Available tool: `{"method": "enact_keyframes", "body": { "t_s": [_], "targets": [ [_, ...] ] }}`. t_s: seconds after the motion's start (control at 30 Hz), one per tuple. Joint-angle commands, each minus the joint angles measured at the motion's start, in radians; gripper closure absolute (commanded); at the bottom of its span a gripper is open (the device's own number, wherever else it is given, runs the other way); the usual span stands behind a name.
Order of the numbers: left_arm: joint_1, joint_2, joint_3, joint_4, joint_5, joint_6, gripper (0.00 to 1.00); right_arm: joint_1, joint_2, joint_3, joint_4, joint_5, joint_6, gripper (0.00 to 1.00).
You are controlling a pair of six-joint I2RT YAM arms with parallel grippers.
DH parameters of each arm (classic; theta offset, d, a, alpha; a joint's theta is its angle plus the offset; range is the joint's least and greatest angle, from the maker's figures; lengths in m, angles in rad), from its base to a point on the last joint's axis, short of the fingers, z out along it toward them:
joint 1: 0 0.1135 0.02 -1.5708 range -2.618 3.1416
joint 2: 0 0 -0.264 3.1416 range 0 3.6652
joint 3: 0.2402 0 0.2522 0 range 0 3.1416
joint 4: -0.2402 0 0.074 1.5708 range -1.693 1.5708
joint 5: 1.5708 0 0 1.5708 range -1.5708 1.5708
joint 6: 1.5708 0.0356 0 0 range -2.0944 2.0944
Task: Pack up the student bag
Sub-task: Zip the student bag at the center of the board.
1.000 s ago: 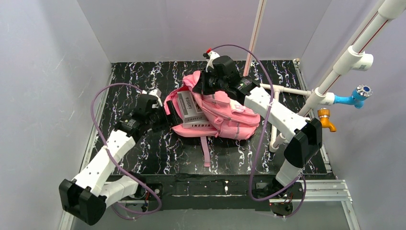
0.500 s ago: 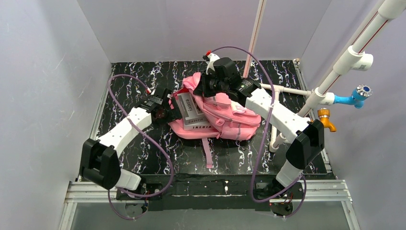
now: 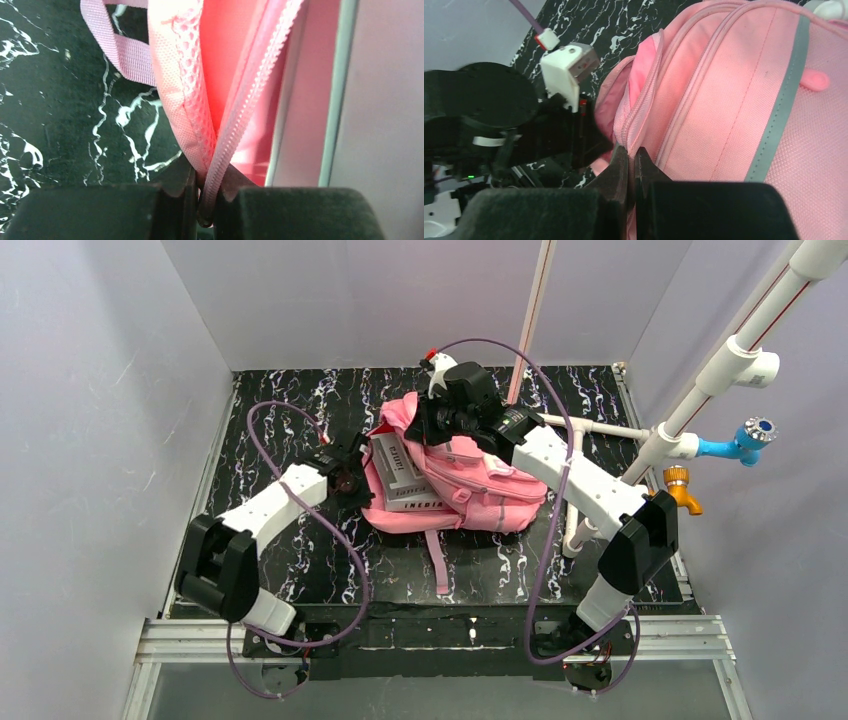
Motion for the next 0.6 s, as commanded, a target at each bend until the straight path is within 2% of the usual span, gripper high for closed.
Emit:
{"method": "enact_keyframes", "body": {
  "t_s": [0.0, 0.03, 0.1, 0.17, 0.27, 0.33, 0.4, 0.5, 0.57],
  "targets": [
    [0.004, -0.199, -0.036, 0.014, 0.193, 0.117, 1.0, -0.003, -0.065, 0.02, 0.013, 0.085, -0.171, 0.99],
    [0.012, -0.241, -0.048, 0.03, 0.251, 0.139, 1.0, -0.003, -0.061, 0.027, -0.024, 0.09, -0.209, 0.96],
    [0.04, -0.311, -0.084, 0.093, 0.403, 0.163, 1.0, 0.004, -0.049, 0.059, -0.124, 0.051, -0.278, 0.81],
    [0.075, -0.368, -0.133, 0.232, 0.568, 0.14, 1.0, 0.034, -0.053, 0.068, -0.181, 0.004, -0.32, 0.63],
    [0.135, -0.443, -0.248, 0.482, 0.736, 0.034, 1.0, 0.117, -0.089, 0.052, -0.231, 0.004, -0.347, 0.48],
    [0.172, -0.489, -0.313, 0.572, 0.733, -0.017, 1.0, 0.149, -0.132, 0.024, -0.246, 0.02, -0.339, 0.41],
    [0.188, -0.503, -0.338, 0.575, 0.685, -0.029, 1.0, 0.15, -0.158, 0.001, -0.278, 0.089, -0.313, 0.3],
    [0.2, -0.477, -0.33, 0.597, 0.709, -0.052, 1.0, 0.152, -0.183, -0.007, -0.388, 0.266, -0.271, 0.17],
    [0.203, -0.451, -0.317, 0.6, 0.719, -0.088, 1.0, 0.152, -0.198, -0.008, -0.461, 0.279, -0.215, 0.09]
  ]
}}
